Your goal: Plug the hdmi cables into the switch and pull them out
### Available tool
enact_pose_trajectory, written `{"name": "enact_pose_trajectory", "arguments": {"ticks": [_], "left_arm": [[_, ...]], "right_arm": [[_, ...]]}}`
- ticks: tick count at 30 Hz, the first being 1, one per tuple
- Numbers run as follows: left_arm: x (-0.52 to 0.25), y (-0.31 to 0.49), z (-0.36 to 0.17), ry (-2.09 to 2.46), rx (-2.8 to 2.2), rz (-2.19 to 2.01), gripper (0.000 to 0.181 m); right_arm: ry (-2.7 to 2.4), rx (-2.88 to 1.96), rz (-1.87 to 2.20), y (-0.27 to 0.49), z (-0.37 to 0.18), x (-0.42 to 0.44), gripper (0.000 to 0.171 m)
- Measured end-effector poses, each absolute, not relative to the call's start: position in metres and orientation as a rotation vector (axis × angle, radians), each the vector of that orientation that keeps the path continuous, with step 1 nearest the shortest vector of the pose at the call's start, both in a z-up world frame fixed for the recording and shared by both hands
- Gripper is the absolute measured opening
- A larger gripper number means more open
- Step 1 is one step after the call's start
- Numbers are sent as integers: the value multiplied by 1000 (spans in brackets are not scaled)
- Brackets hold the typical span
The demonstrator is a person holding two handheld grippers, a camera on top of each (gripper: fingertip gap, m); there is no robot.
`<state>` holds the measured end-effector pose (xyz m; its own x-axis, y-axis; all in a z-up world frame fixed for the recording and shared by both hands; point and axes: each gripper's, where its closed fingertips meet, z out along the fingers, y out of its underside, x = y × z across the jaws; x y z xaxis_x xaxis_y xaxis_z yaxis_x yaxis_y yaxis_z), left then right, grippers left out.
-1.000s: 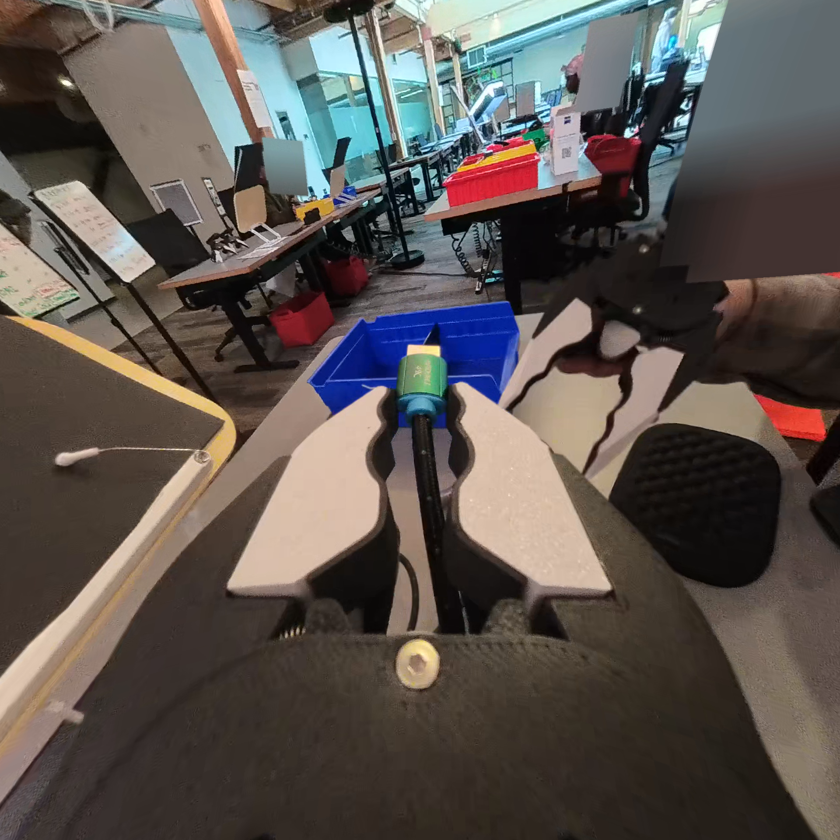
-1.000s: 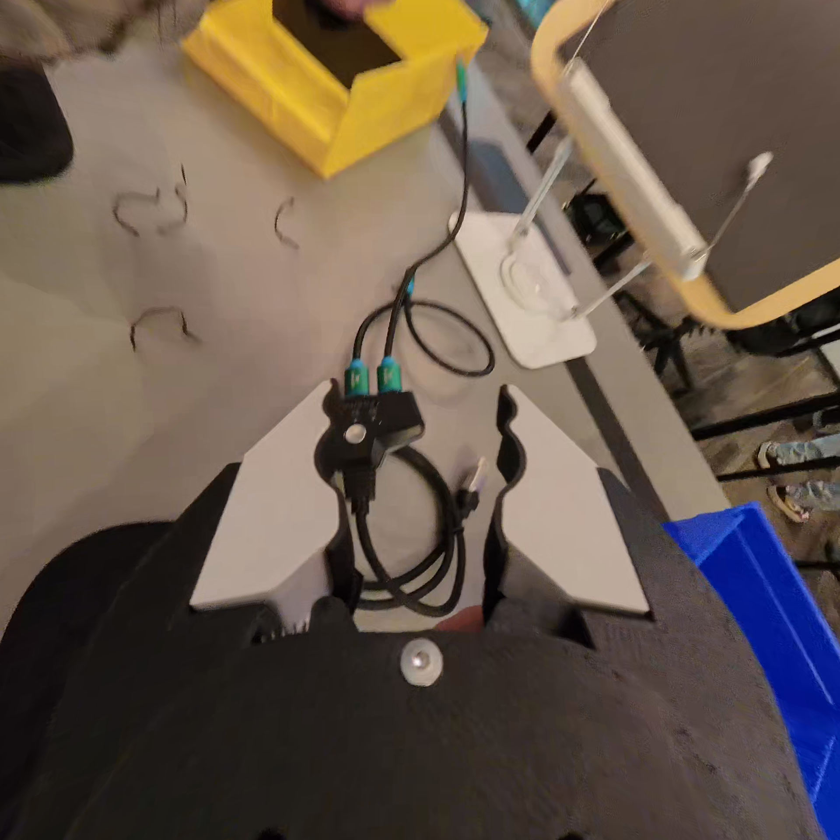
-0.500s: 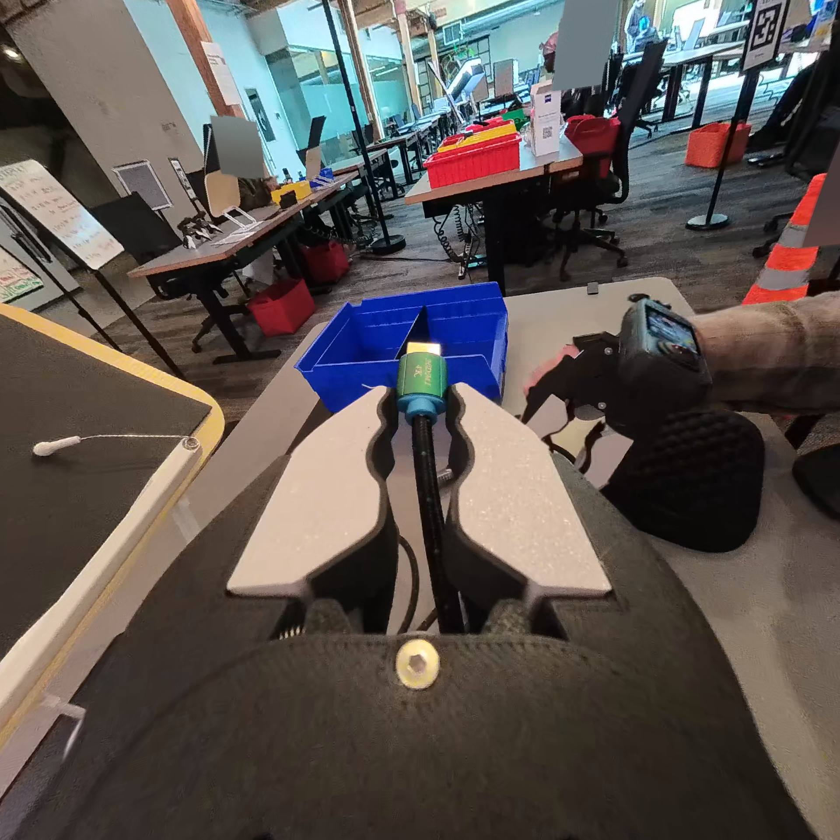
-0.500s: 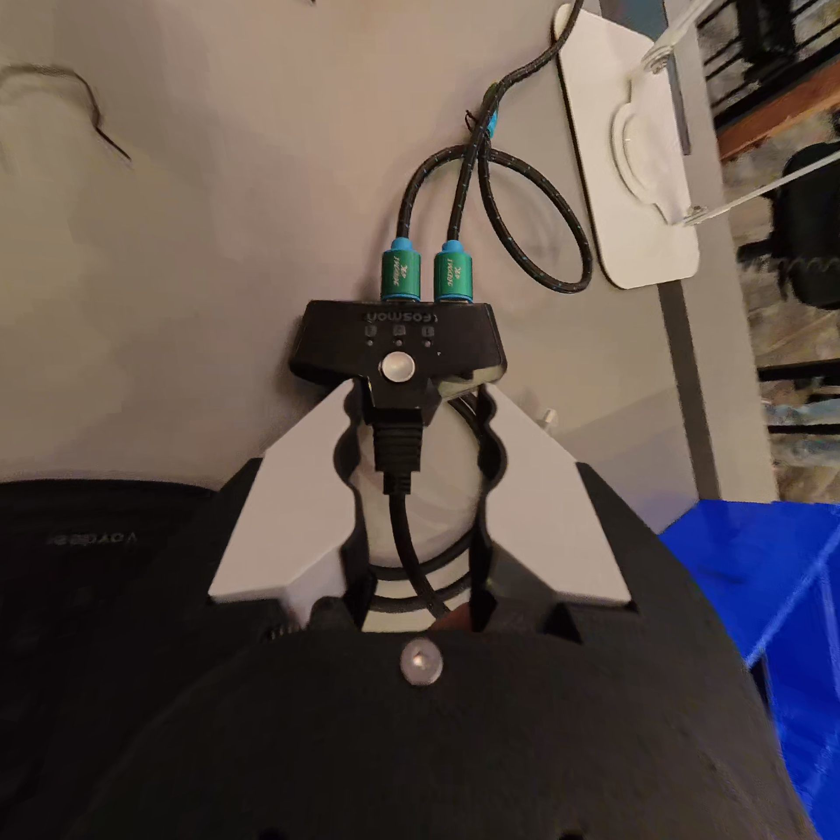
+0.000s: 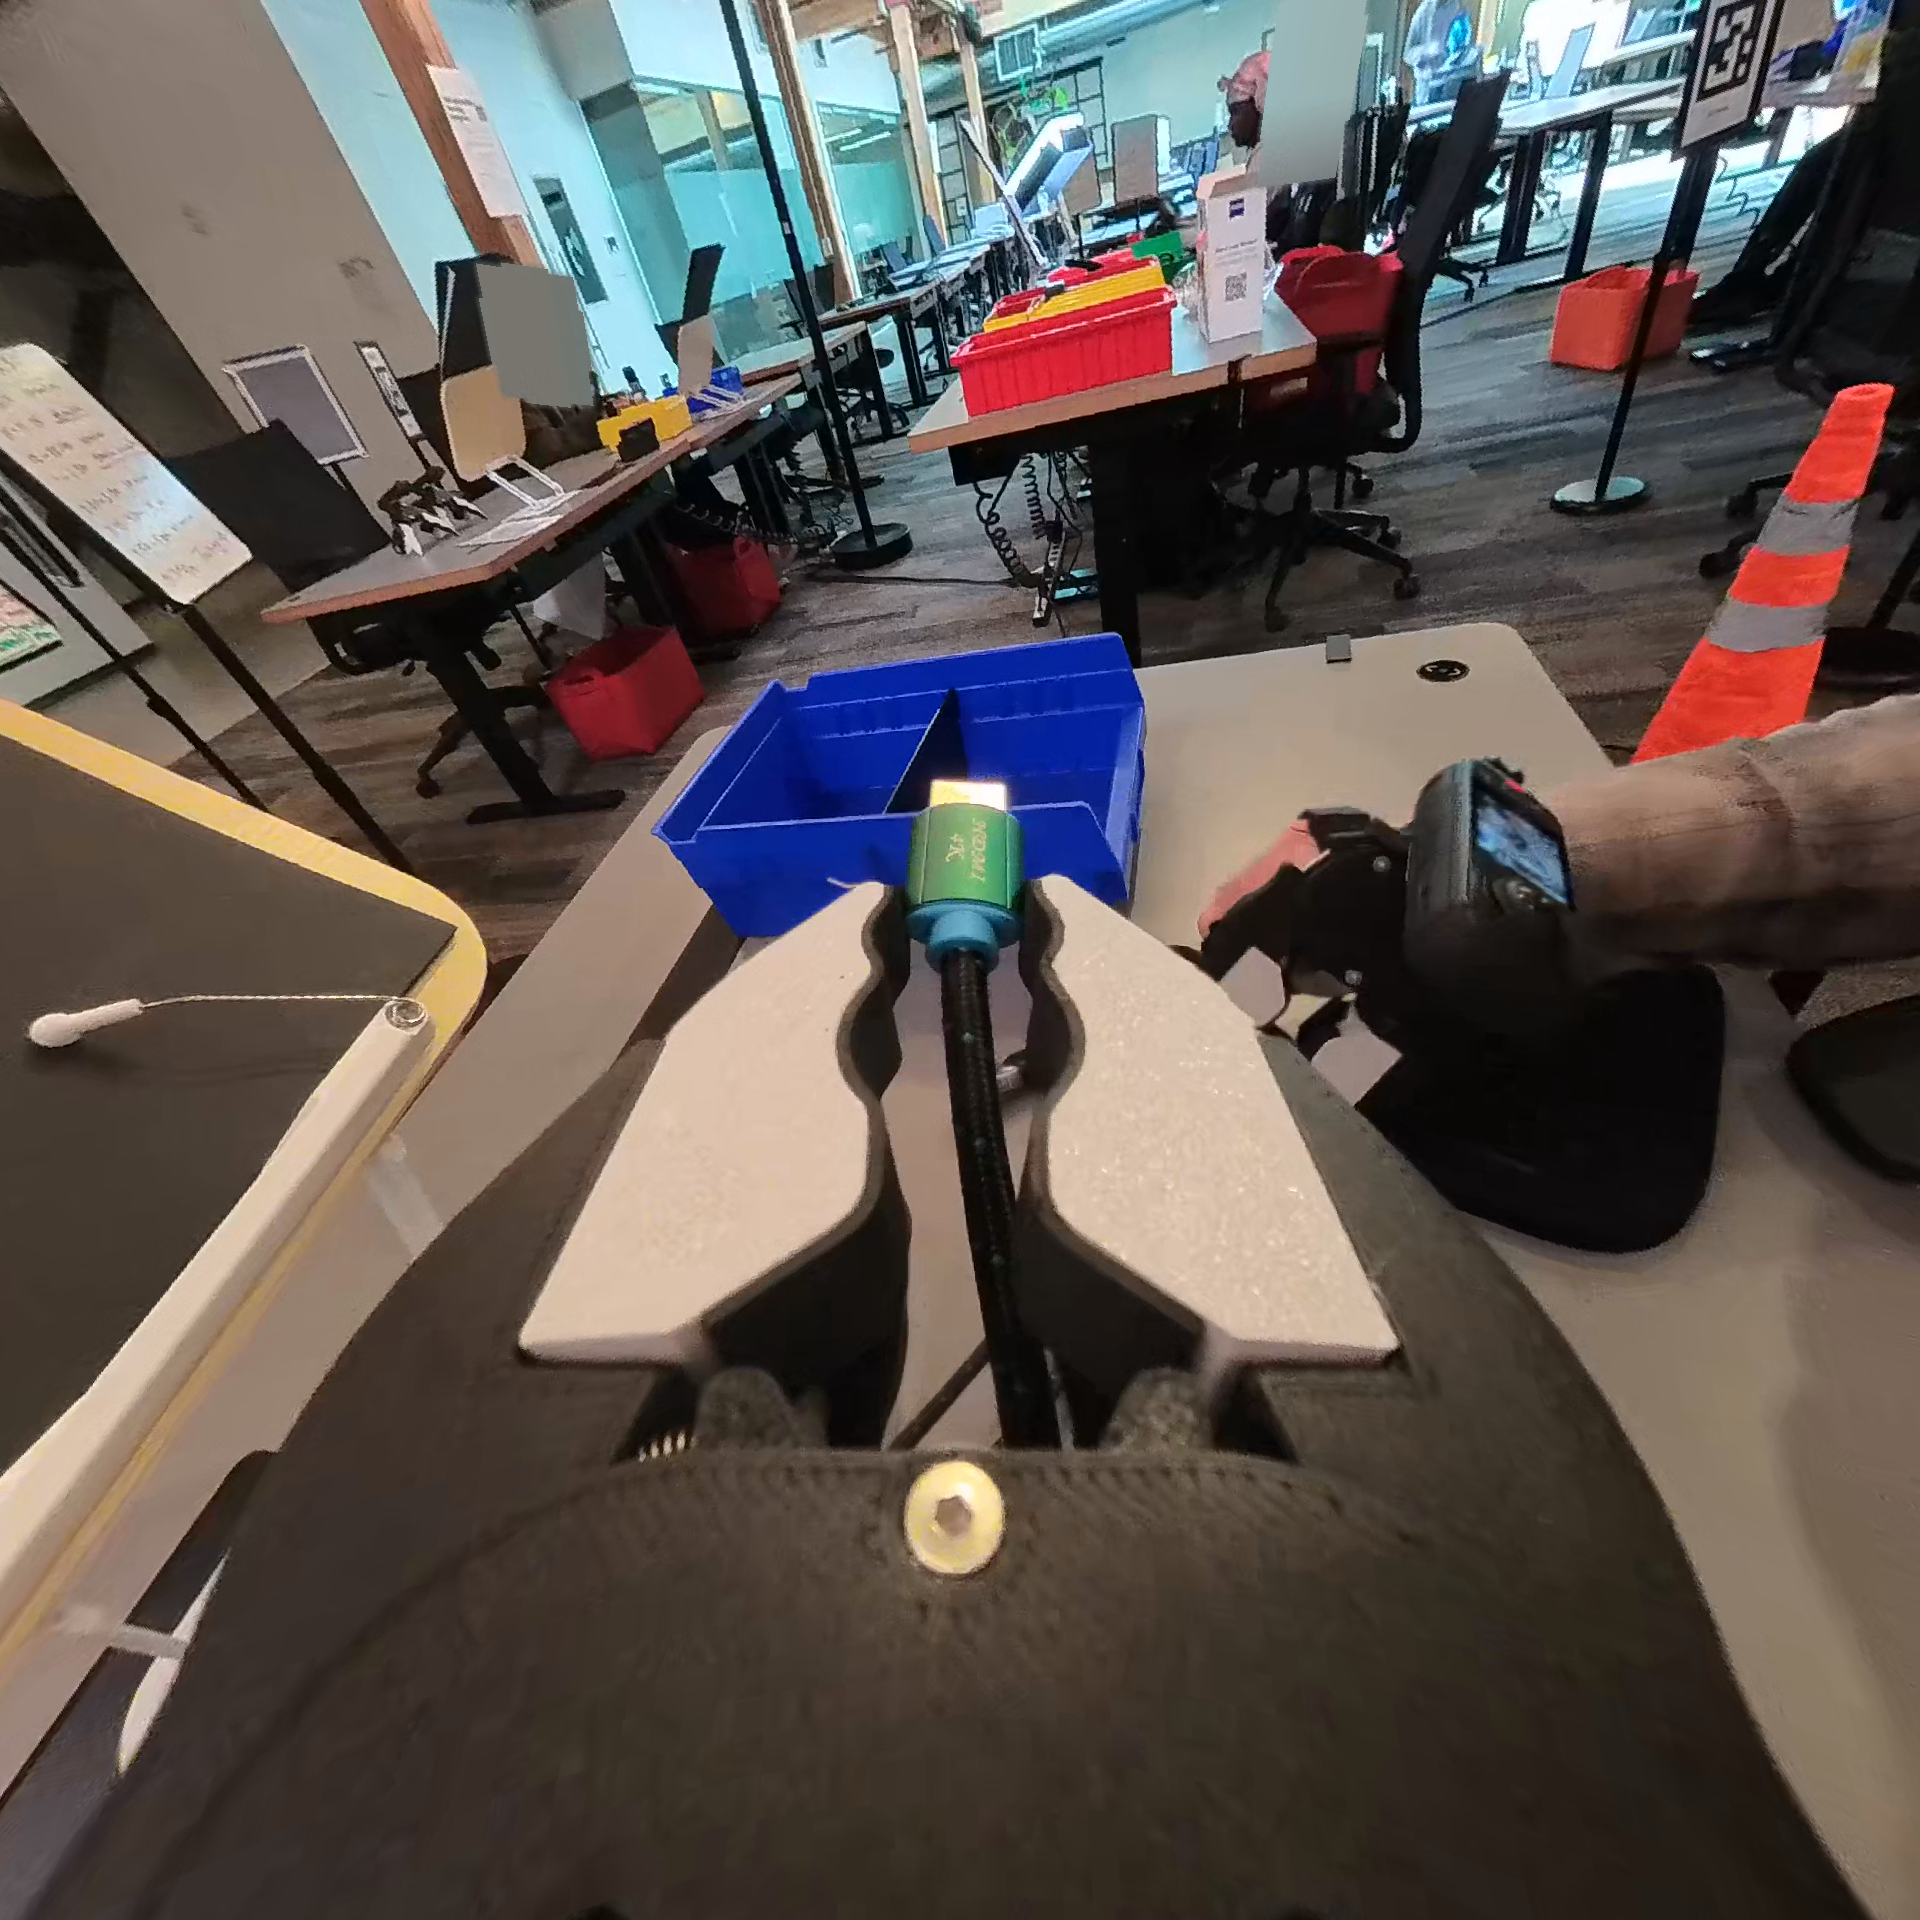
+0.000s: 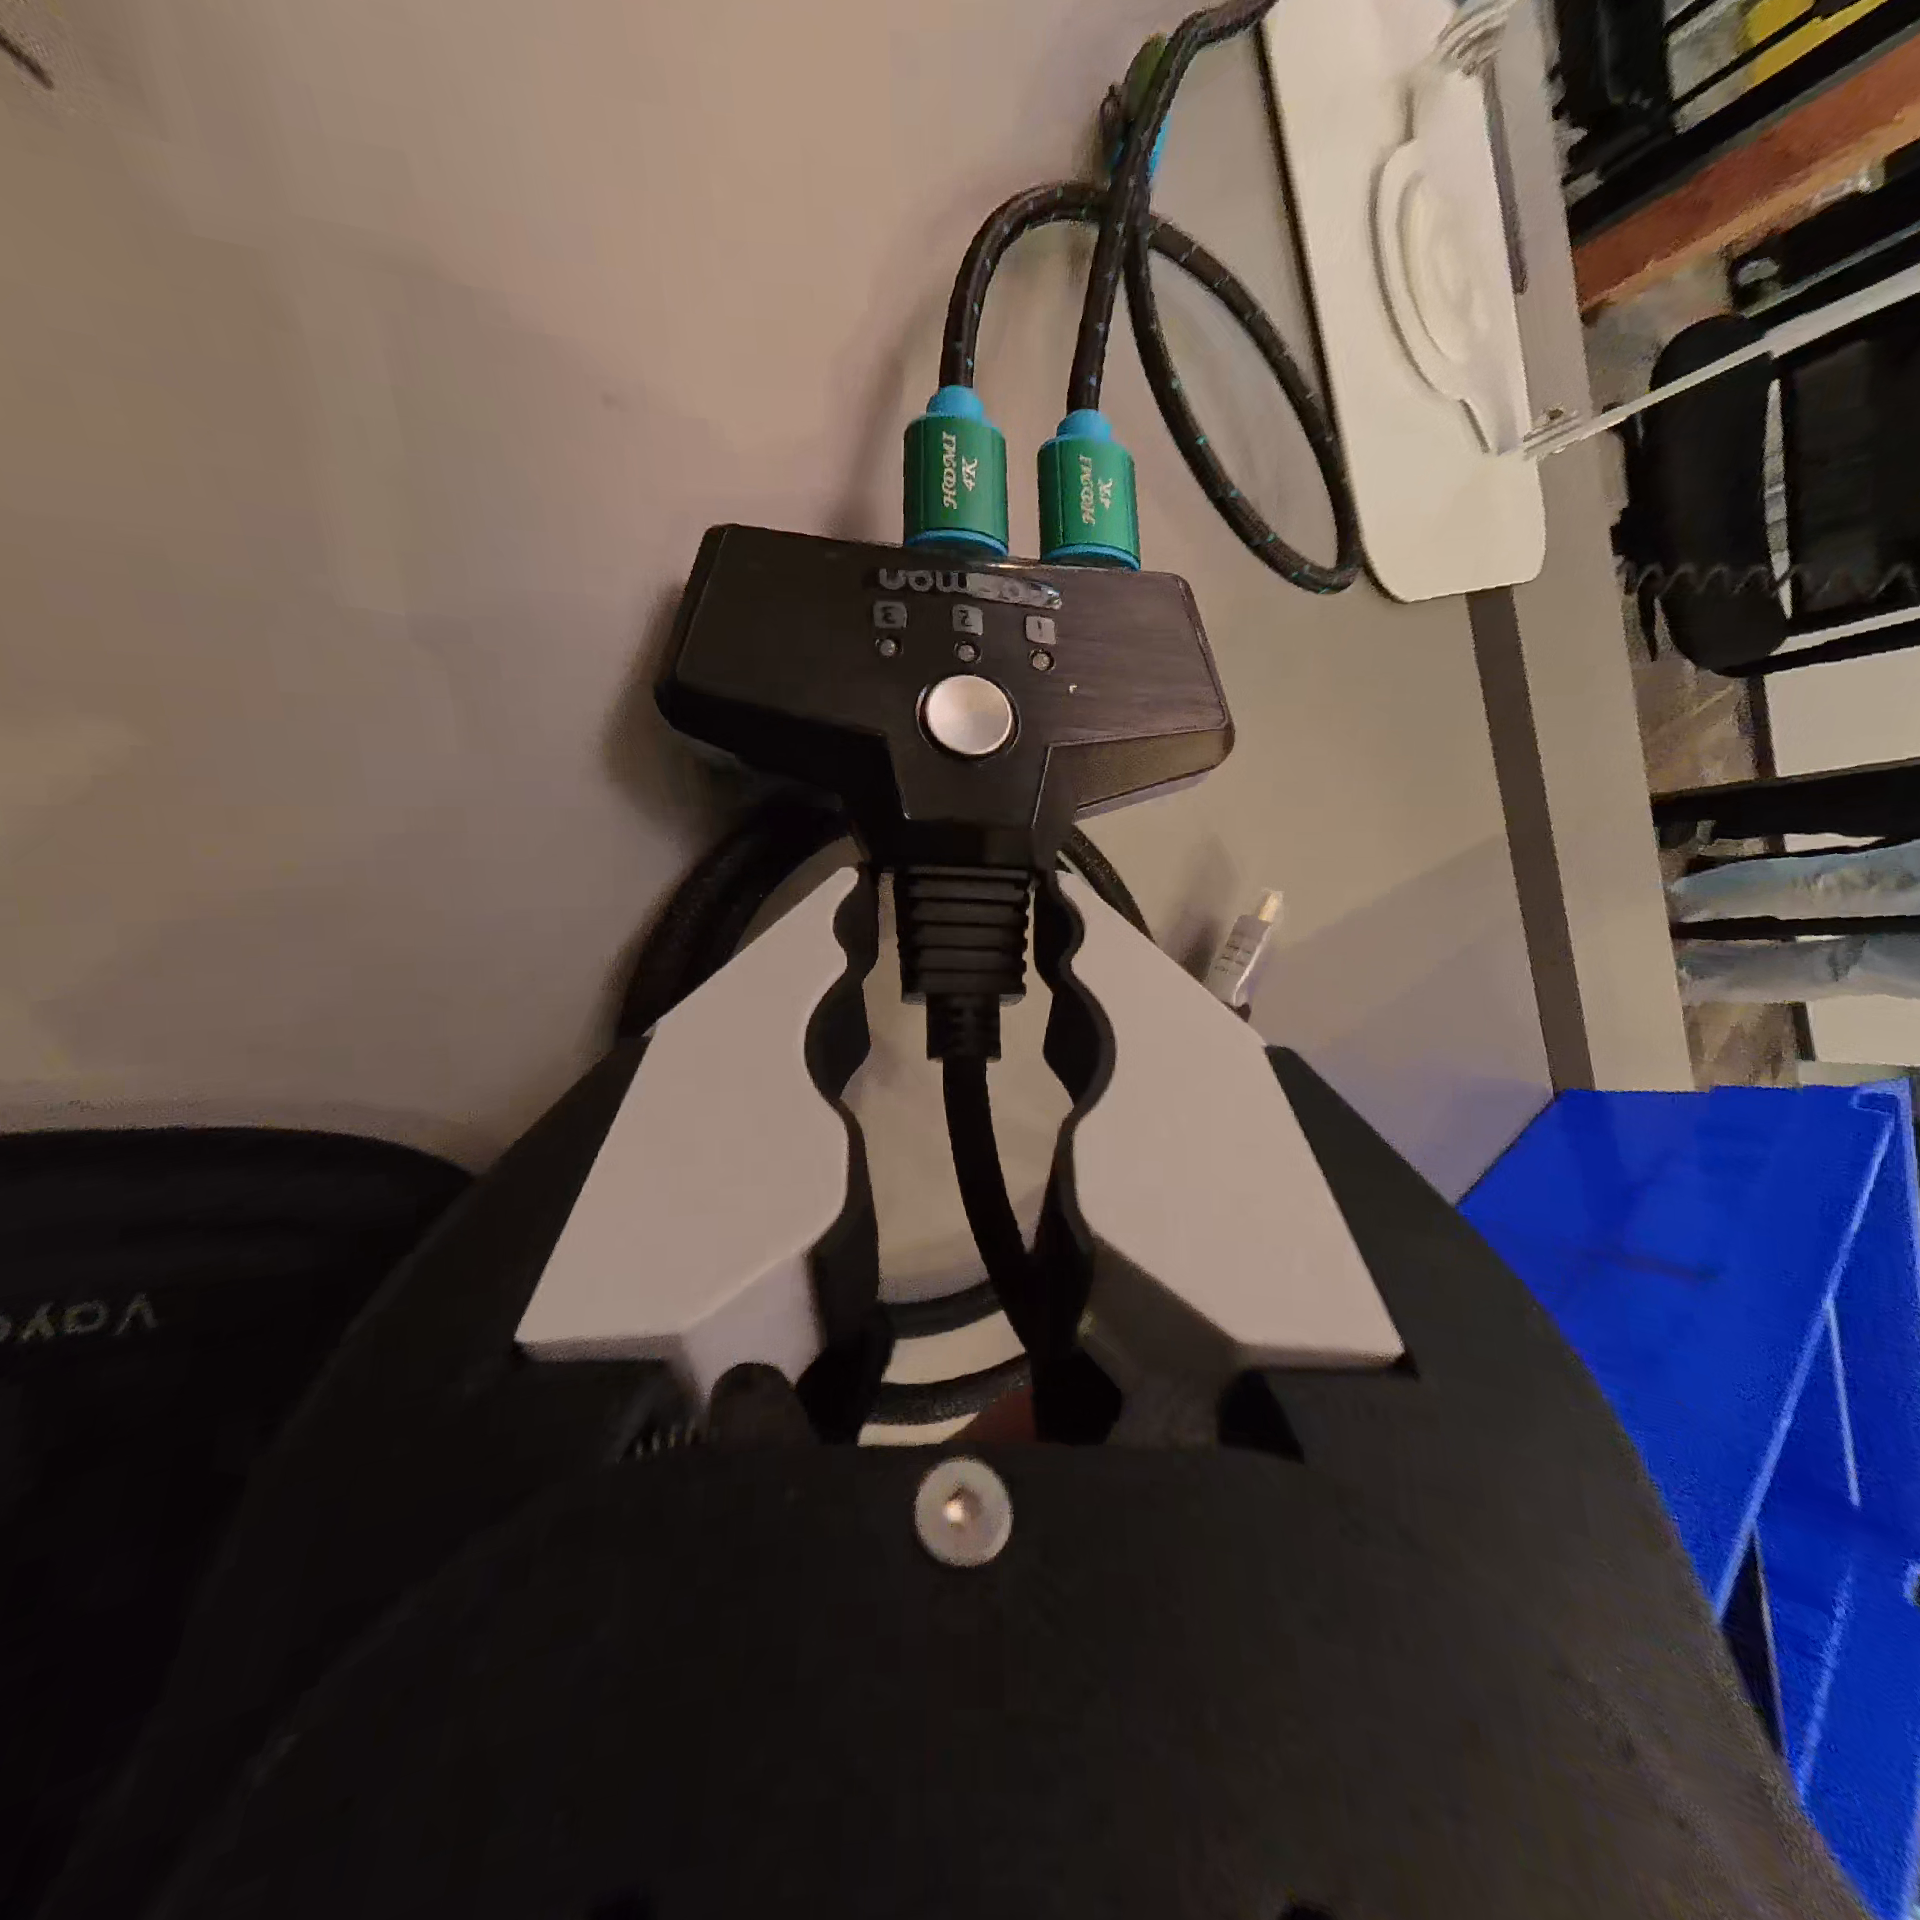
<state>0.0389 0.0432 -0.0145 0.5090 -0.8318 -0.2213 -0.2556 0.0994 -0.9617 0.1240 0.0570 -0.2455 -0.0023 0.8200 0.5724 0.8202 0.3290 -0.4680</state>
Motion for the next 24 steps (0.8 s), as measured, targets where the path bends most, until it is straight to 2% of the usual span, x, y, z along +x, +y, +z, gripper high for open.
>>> {"name": "enact_pose_trajectory", "arguments": {"ticks": [12,24], "left_arm": [[24,46,-7,966,-1450,-545,21],[17,31,15,954,-1388,-552,20]], "right_arm": [[-1543,-1493,423,75,-179,128,23],[-1639,-1327,591,80,-80,139,21]]}}
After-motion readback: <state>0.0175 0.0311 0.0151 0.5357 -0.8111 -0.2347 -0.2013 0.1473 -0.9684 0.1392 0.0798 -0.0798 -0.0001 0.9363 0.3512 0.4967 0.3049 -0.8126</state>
